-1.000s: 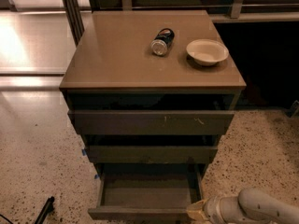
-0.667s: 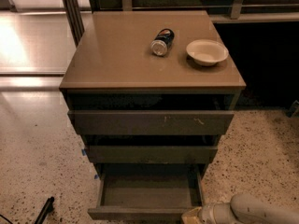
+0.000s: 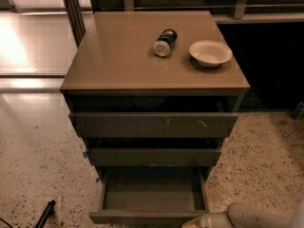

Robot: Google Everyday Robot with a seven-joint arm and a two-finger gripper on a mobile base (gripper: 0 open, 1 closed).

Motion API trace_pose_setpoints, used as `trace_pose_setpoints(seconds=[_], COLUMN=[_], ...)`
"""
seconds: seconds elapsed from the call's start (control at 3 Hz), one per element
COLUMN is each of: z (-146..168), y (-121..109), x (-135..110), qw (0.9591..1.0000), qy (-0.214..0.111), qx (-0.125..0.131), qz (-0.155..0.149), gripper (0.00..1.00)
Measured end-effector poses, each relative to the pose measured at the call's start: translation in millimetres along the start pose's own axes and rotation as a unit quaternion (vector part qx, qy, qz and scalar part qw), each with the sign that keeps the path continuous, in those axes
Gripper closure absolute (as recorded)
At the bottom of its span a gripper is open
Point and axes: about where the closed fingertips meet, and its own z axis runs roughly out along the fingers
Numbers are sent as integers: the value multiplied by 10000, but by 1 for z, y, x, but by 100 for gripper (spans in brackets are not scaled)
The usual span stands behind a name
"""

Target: Close bottom drawer

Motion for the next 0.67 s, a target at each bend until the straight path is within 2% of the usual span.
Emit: trace_pose_setpoints(seconds=[0.67], z=[10], y=[-11], x=[-16], qw=[9999], qy=[33], qx=[113], qz=[-112], gripper=[100])
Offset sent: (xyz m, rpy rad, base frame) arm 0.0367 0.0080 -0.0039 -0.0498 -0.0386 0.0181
